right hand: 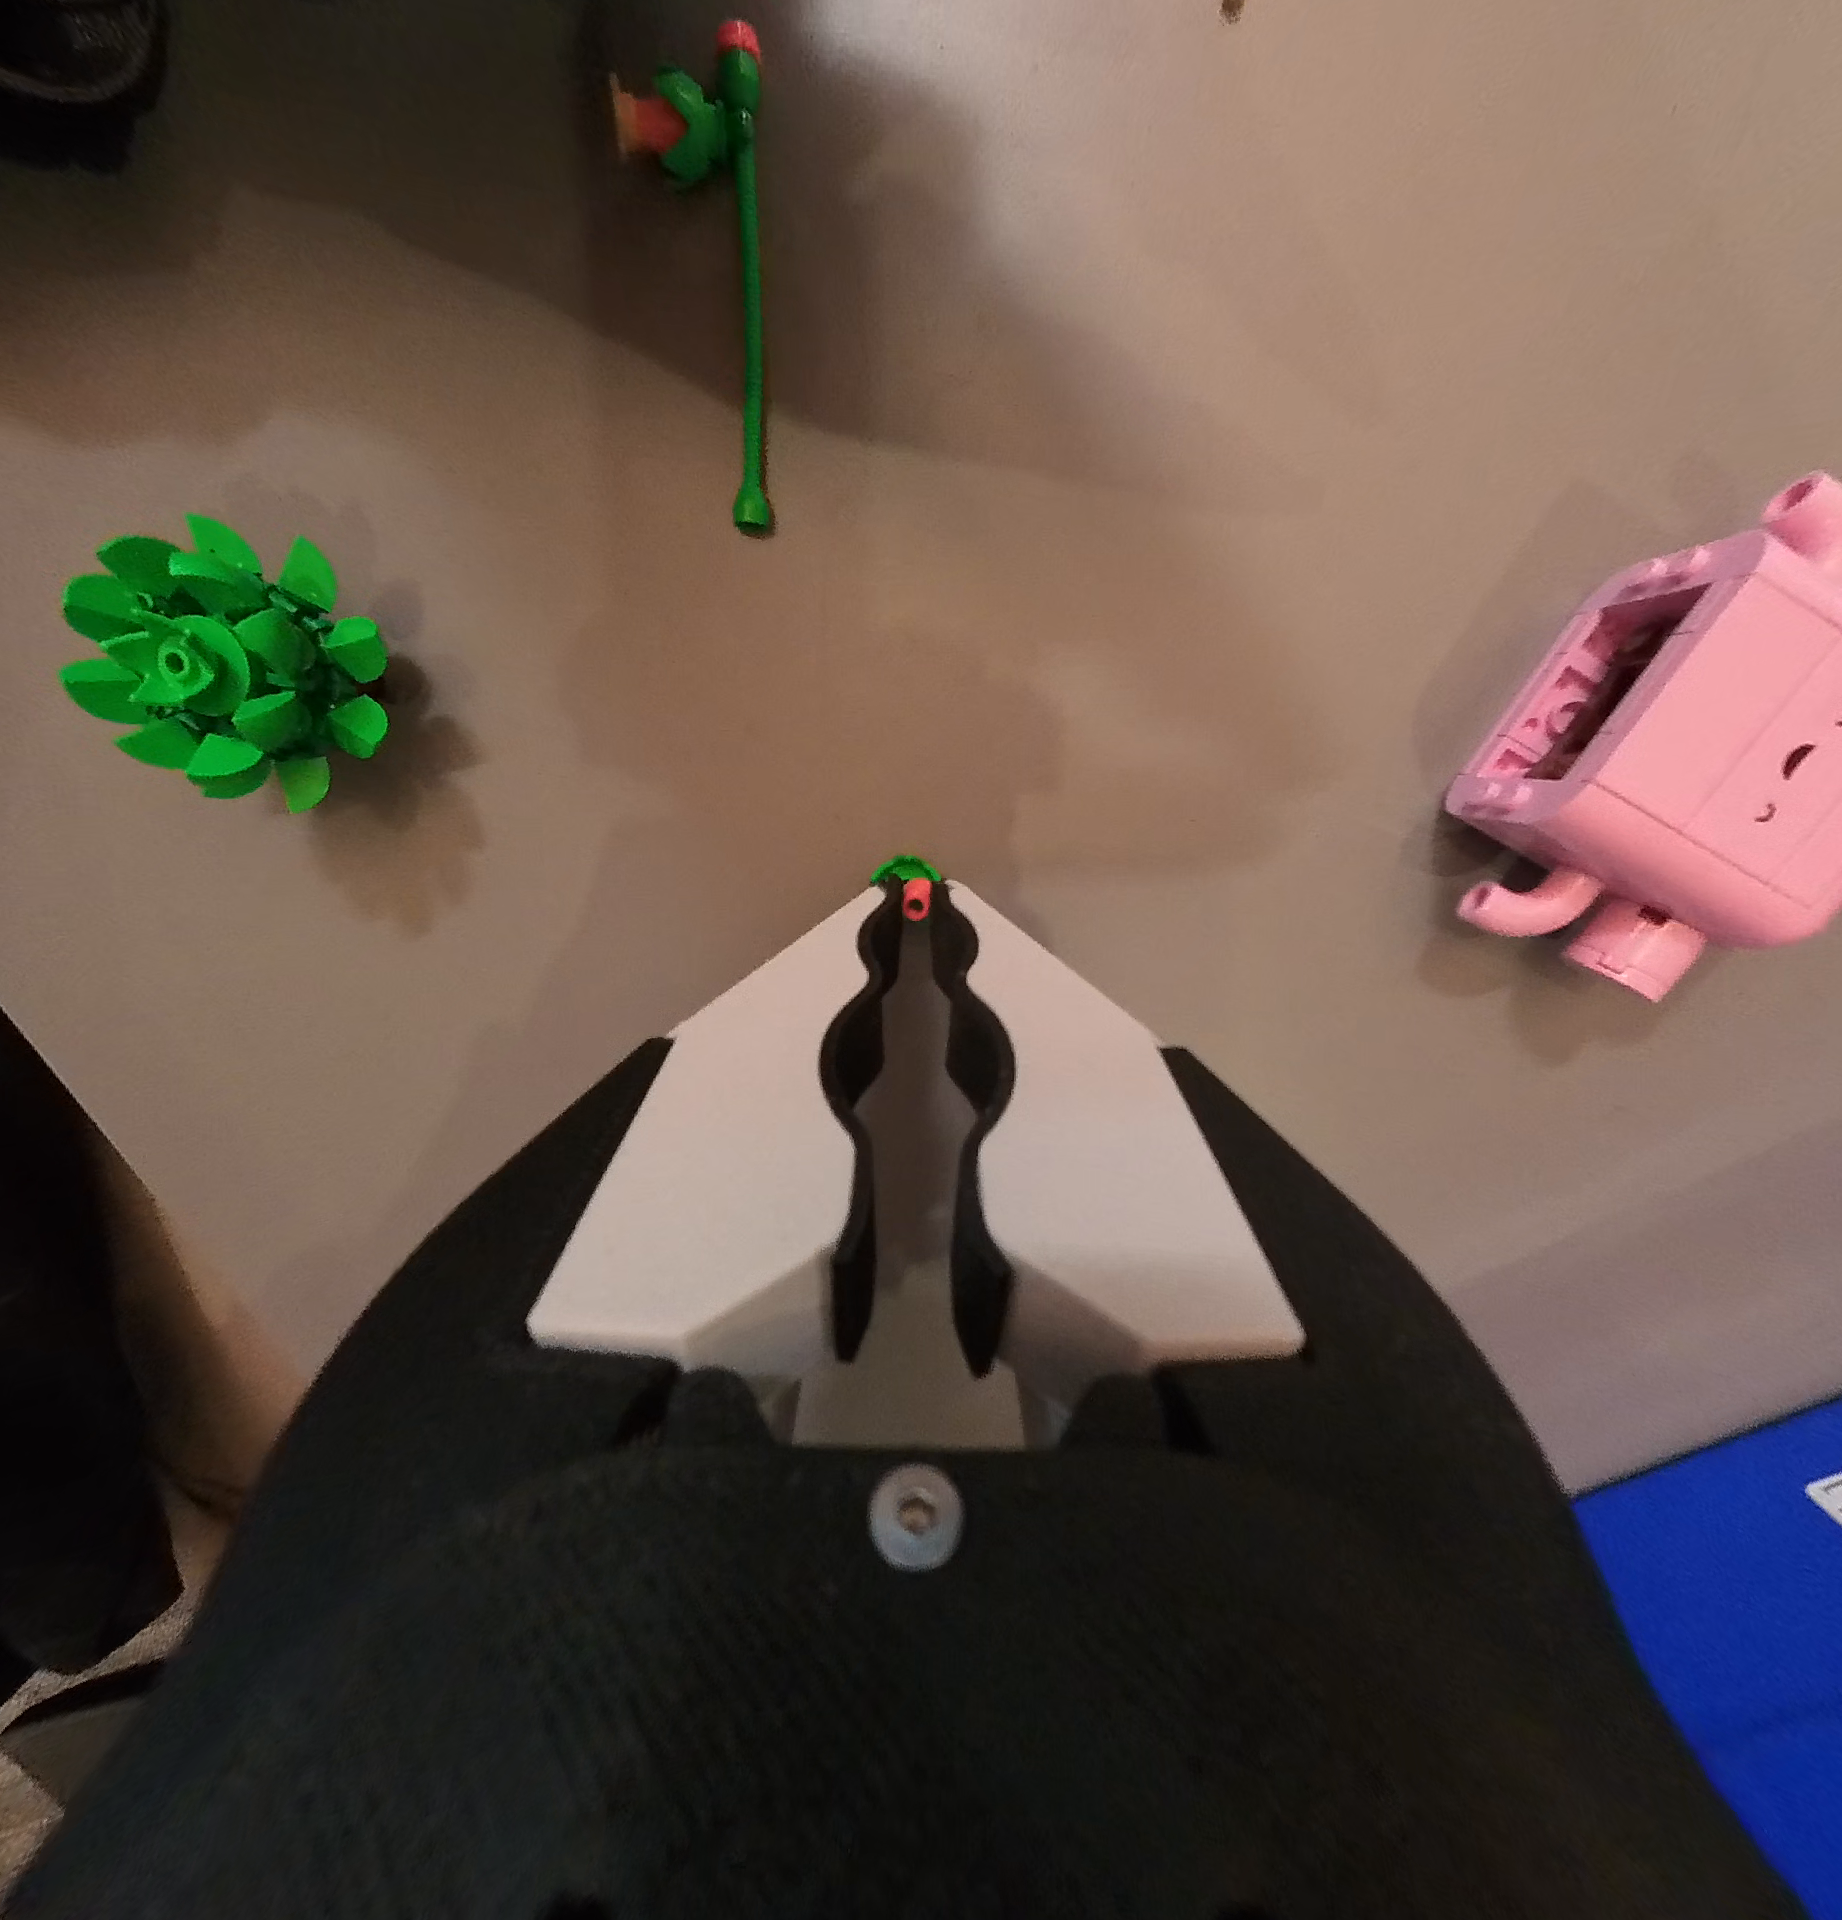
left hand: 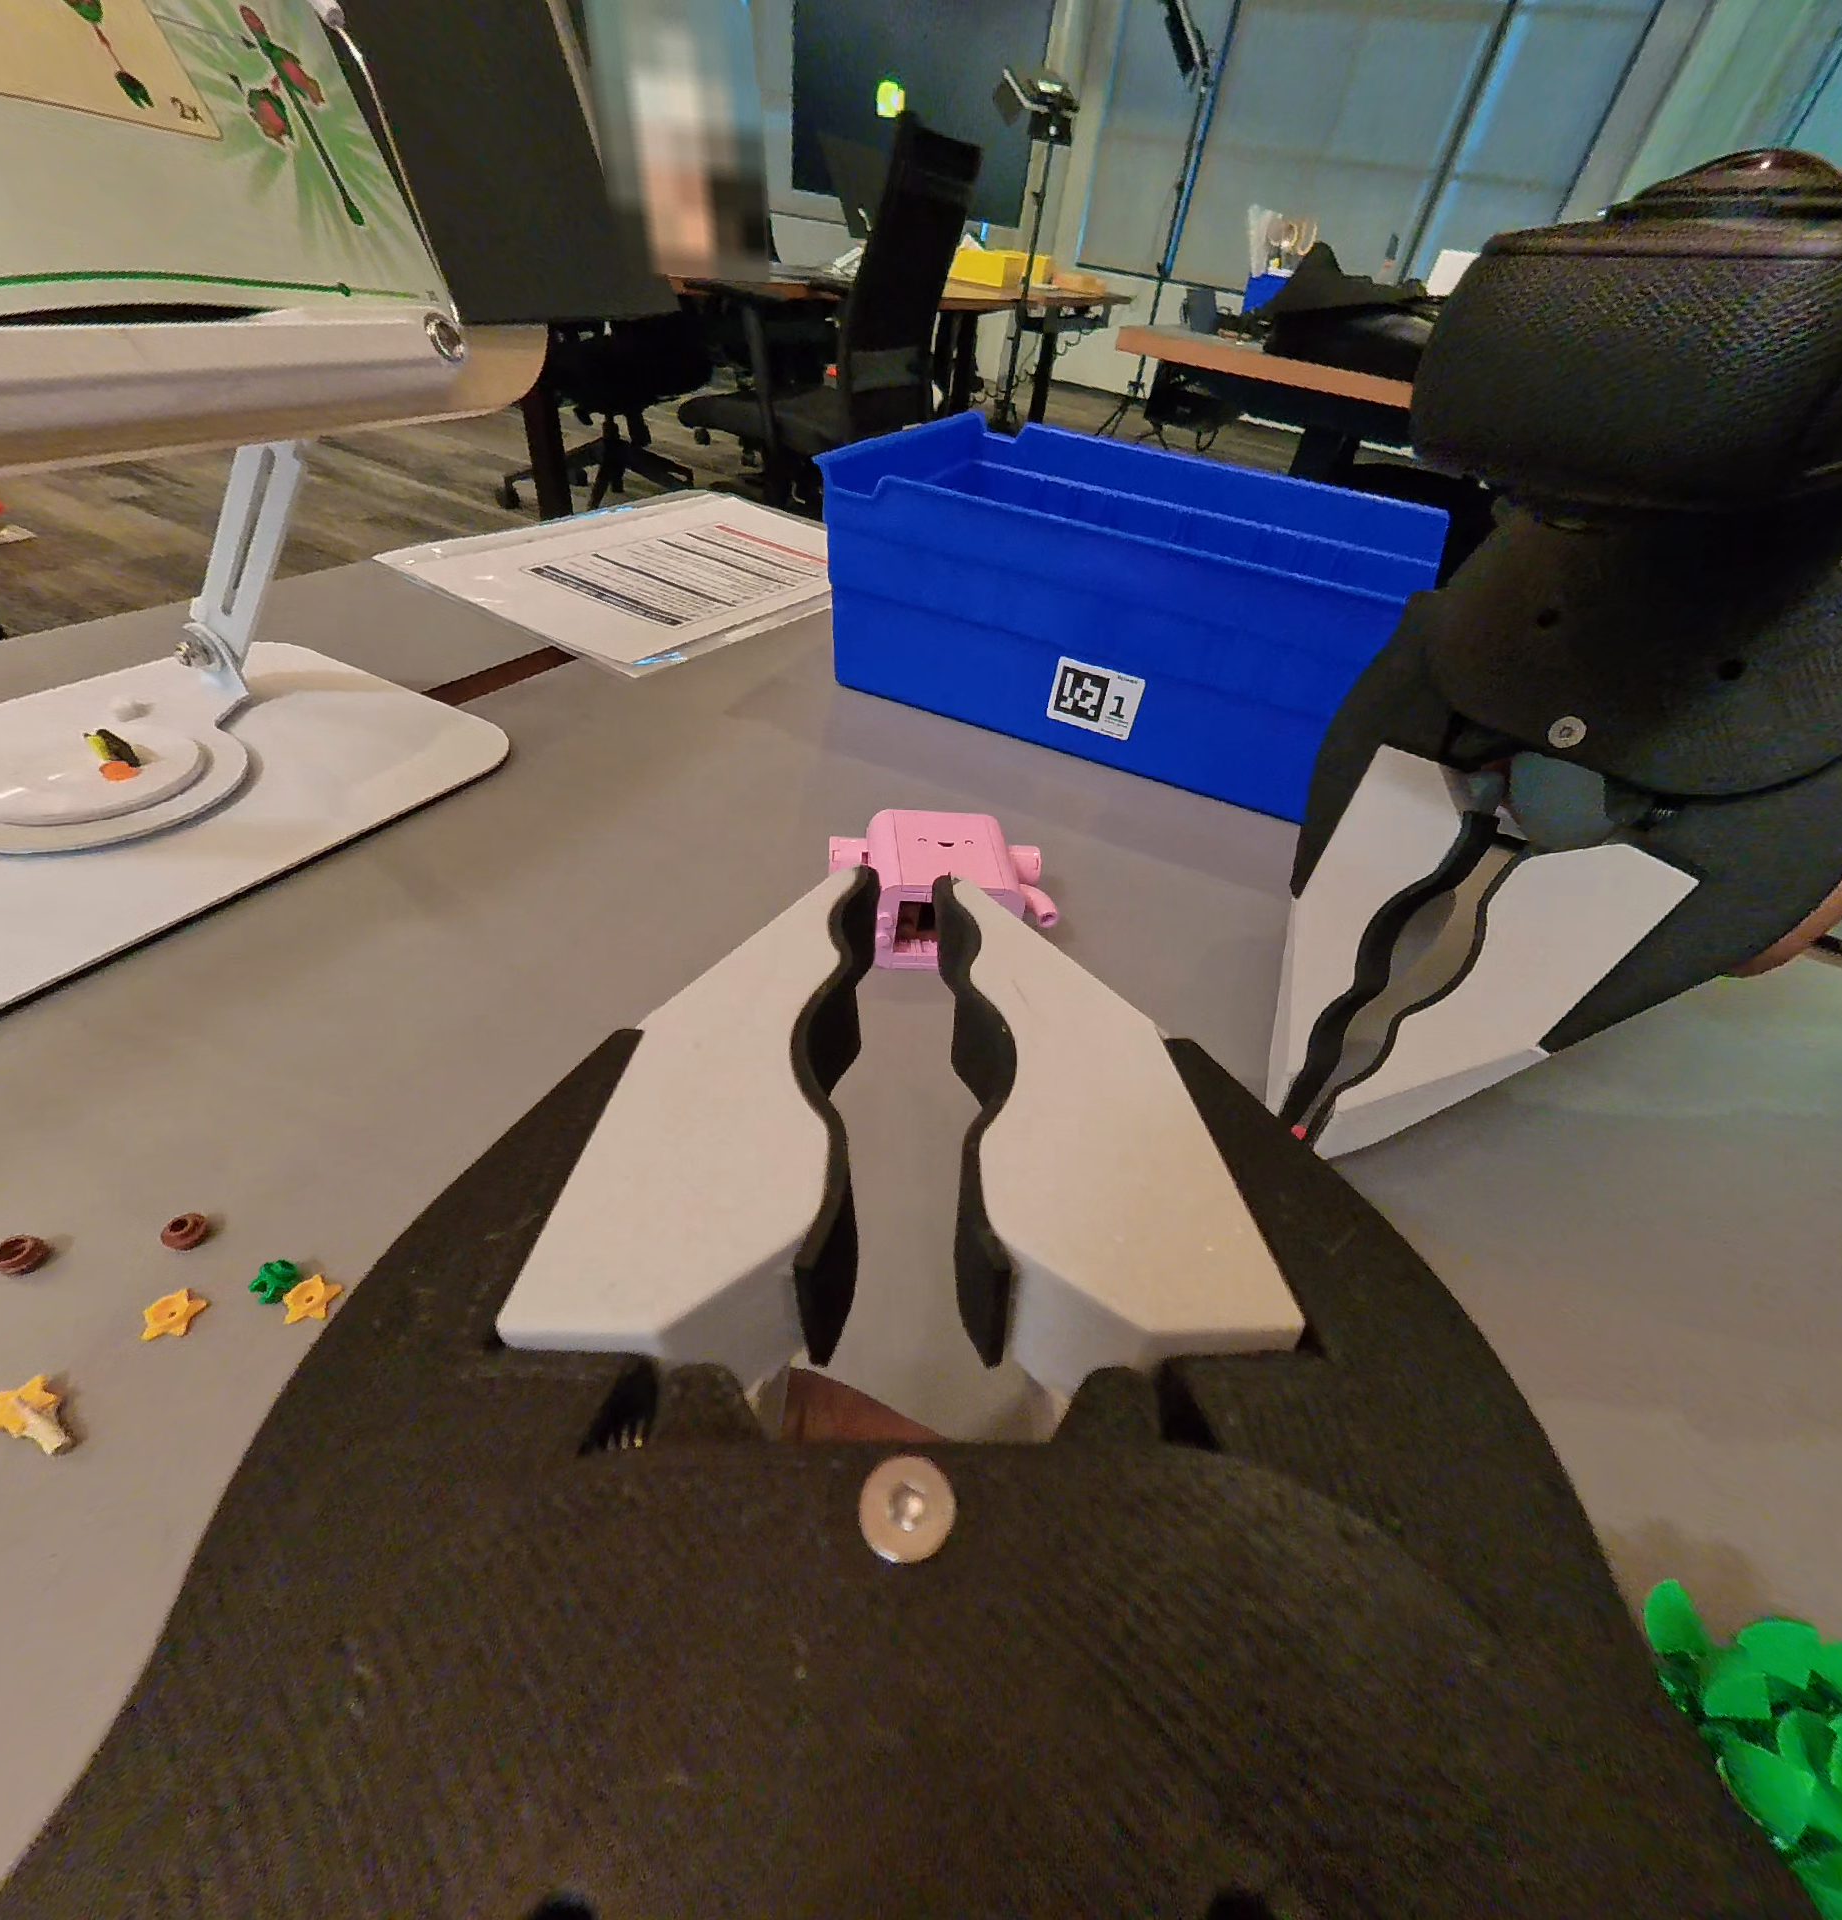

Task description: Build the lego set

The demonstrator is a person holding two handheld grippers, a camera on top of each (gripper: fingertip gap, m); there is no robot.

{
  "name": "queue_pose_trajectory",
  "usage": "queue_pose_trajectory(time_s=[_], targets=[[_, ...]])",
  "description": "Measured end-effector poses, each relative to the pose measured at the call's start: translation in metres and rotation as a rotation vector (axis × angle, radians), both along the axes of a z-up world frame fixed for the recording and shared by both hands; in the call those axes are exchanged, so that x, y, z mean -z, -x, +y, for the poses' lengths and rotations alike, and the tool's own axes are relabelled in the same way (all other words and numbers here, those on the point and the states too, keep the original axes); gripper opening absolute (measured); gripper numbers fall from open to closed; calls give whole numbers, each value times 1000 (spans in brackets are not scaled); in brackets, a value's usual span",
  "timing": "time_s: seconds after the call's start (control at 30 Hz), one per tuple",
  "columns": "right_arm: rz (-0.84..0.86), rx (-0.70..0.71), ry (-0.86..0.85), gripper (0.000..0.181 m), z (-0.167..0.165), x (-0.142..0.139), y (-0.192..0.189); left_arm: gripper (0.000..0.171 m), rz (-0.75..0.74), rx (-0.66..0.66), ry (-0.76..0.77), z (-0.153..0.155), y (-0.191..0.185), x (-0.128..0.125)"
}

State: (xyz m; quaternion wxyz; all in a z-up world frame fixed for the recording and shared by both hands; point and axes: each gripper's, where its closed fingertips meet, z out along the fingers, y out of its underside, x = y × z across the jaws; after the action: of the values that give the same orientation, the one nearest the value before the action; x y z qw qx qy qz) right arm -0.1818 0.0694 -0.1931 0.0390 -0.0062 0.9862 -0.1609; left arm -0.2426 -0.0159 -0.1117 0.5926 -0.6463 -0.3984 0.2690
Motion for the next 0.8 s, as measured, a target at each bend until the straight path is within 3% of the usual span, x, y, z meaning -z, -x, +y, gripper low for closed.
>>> queue_pose_trajectory(time_s=[0.8], targets=[[-62, 2, -15, 4, -2, 3, -2, 8, -9, 10, 2, 2, 1, 3]])
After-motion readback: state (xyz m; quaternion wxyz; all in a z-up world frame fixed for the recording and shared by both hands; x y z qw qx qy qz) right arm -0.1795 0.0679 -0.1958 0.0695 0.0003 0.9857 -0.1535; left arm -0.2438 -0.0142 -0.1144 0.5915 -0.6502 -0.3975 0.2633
